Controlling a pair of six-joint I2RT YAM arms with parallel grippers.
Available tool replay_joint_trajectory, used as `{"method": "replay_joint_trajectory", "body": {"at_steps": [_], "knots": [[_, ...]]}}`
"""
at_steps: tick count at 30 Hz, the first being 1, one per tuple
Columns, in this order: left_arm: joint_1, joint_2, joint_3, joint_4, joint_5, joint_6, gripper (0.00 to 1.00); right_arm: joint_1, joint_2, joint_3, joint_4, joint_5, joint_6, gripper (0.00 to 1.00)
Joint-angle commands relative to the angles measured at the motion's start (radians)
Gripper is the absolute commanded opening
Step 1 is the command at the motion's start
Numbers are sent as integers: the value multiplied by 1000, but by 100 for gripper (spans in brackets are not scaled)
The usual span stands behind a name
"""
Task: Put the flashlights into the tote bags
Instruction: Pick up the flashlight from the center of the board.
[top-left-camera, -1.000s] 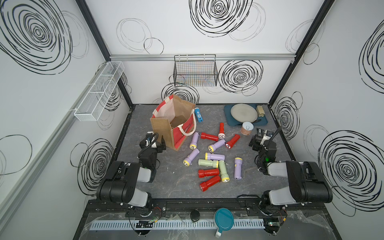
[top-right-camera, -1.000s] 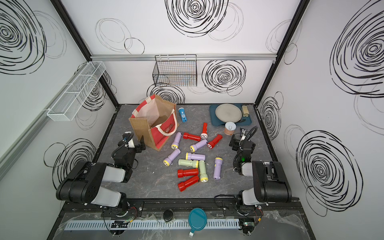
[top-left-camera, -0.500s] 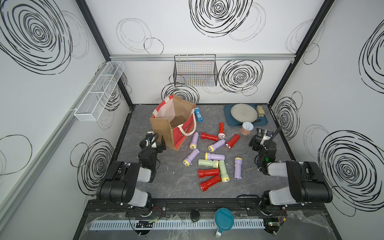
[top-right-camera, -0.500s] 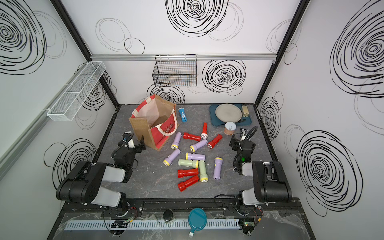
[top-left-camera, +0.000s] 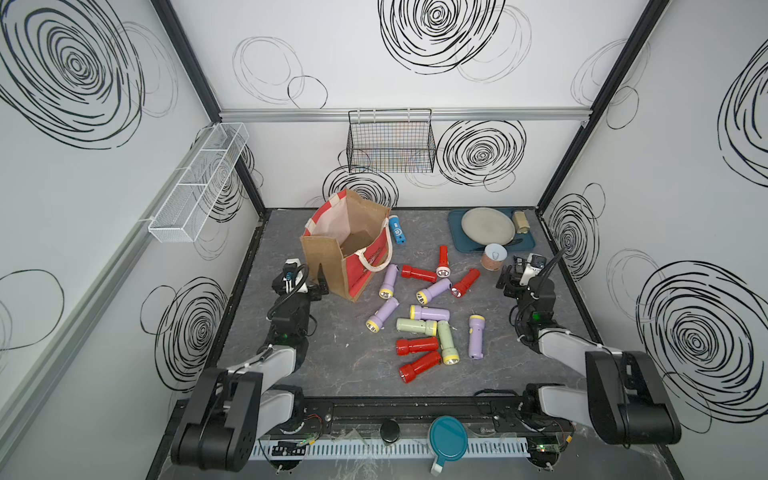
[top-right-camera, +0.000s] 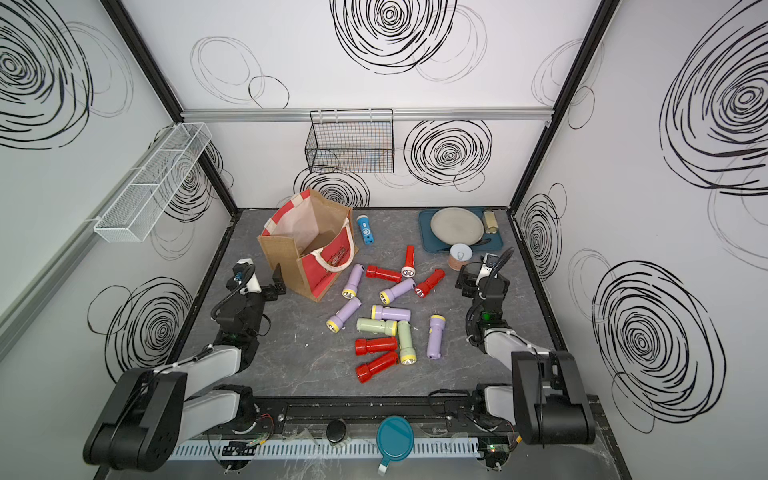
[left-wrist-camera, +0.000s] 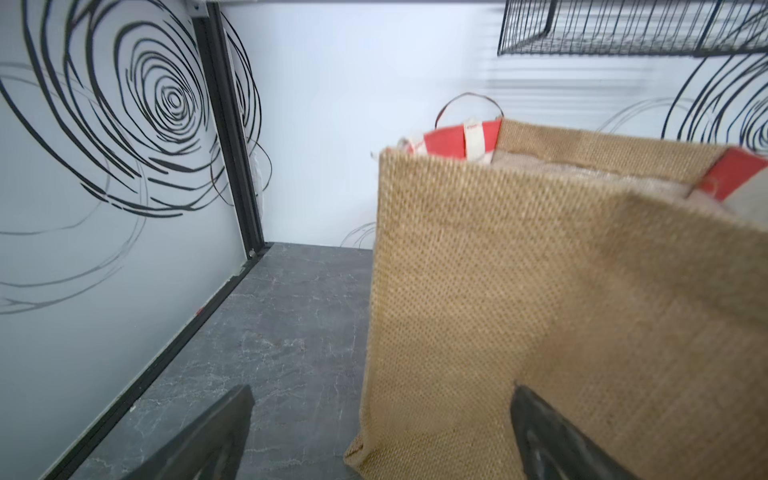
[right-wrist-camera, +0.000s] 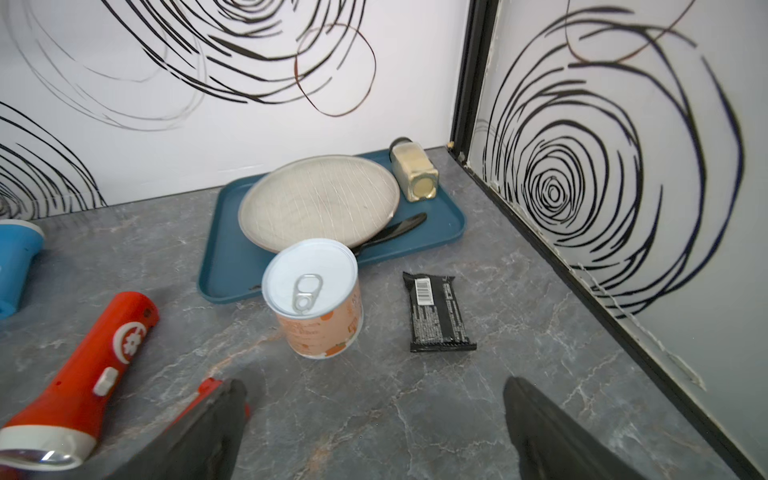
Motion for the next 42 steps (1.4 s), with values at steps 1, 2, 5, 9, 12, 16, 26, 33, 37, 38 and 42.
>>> {"method": "replay_joint_trajectory", "body": {"at_steps": [1, 2, 5, 9, 12, 16, 26, 33, 37, 38, 42], "knots": [[-46, -113, 89, -330, -69, -70, 99, 42, -110, 54, -202, 68, 23, 100], [-65, -148, 115, -427, -92, -98, 99, 53, -140, 72, -258, 81, 47, 100], [-134, -234, 189, -704, -172, -202, 99, 87, -189, 169, -503, 156, 195, 100], [-247, -292, 321, -1053, -241, -360, 99, 144, -166, 367, -862, 119, 340, 100], [-354, -286, 423, -1297, -264, -483, 99, 219, -141, 461, -1029, 92, 434, 100], [-555, -310, 473, -1426, -267, -570, 99, 319, -113, 518, -1123, 36, 500, 100], [-900, -95, 612, -1560, -158, -637, 99, 407, -128, 510, -1175, -159, 495, 100], [-892, 157, 724, -1567, -51, -554, 99, 483, -118, 549, -1276, -167, 479, 100], [-831, 286, 810, -1567, -19, -472, 99, 551, -157, 523, -1265, -153, 480, 100], [-812, 317, 834, -1570, -10, -455, 99, 562, -171, 510, -1263, -149, 489, 100], [-767, 418, 922, -1596, 10, -394, 99, 592, -226, 478, -1252, -125, 499, 100]]}}
